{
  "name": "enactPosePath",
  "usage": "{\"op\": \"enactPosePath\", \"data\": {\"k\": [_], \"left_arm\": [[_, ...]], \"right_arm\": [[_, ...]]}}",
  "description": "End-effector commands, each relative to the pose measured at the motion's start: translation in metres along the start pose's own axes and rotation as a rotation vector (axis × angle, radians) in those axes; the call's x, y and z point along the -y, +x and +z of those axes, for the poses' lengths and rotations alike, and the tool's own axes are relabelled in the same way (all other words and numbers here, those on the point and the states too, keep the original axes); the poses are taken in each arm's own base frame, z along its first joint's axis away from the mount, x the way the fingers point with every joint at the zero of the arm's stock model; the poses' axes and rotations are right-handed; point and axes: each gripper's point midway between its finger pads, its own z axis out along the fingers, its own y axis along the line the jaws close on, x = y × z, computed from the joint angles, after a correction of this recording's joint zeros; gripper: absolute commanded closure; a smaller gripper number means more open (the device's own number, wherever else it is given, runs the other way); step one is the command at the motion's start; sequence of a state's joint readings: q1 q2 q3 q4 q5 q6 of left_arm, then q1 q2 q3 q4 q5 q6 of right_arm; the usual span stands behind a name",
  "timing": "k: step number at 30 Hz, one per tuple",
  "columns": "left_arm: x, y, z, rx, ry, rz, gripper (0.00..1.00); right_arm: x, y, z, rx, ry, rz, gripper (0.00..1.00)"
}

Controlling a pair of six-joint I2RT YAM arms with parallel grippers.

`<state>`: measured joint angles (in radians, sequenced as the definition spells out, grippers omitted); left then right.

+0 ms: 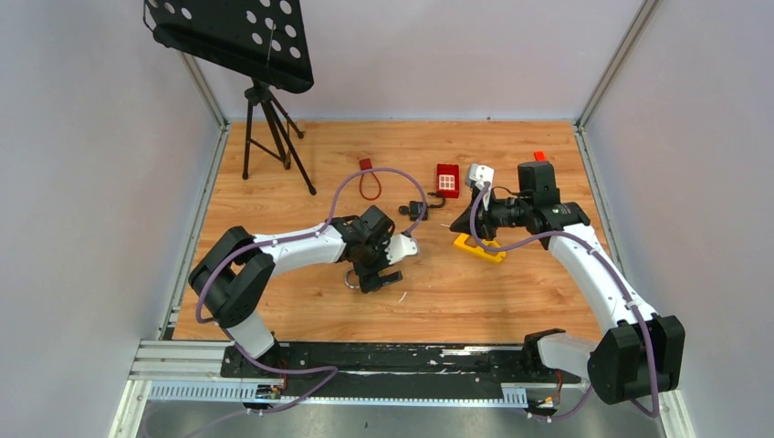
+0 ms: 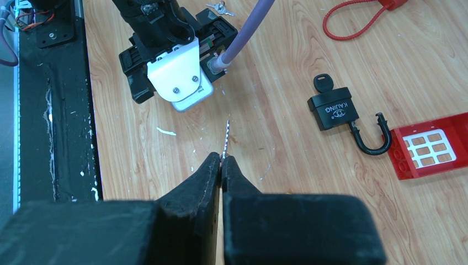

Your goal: Unlock with the key

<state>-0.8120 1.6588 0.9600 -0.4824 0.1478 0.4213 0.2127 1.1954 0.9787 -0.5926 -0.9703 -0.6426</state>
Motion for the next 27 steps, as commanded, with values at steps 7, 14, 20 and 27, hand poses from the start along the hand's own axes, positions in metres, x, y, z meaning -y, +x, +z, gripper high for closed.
{"op": "enactPosePath", "data": {"k": [7, 14, 20, 27], "left_arm": [[0.001, 0.019, 0.01, -0.063, -0.011, 0.005, 0.05], [0.002, 0.029, 0.007, -0.09, -0.013, 0.032, 0.38], [0.002, 0.027, 0.005, -0.065, -0.018, 0.047, 0.66], [-0.006, -0.003, -0.016, 0.061, -0.06, 0.099, 1.0]], "right_arm": [[0.002, -0.008, -0.001, 0.021, -0.006, -0.042, 1.0], [0.002, -0.007, 0.0, 0.018, -0.009, -0.037, 1.0], [0.002, -0.007, 0.0, 0.019, -0.012, -0.034, 1.0], [0.002, -0.008, 0.0, 0.024, -0.01, -0.036, 1.0]]}}
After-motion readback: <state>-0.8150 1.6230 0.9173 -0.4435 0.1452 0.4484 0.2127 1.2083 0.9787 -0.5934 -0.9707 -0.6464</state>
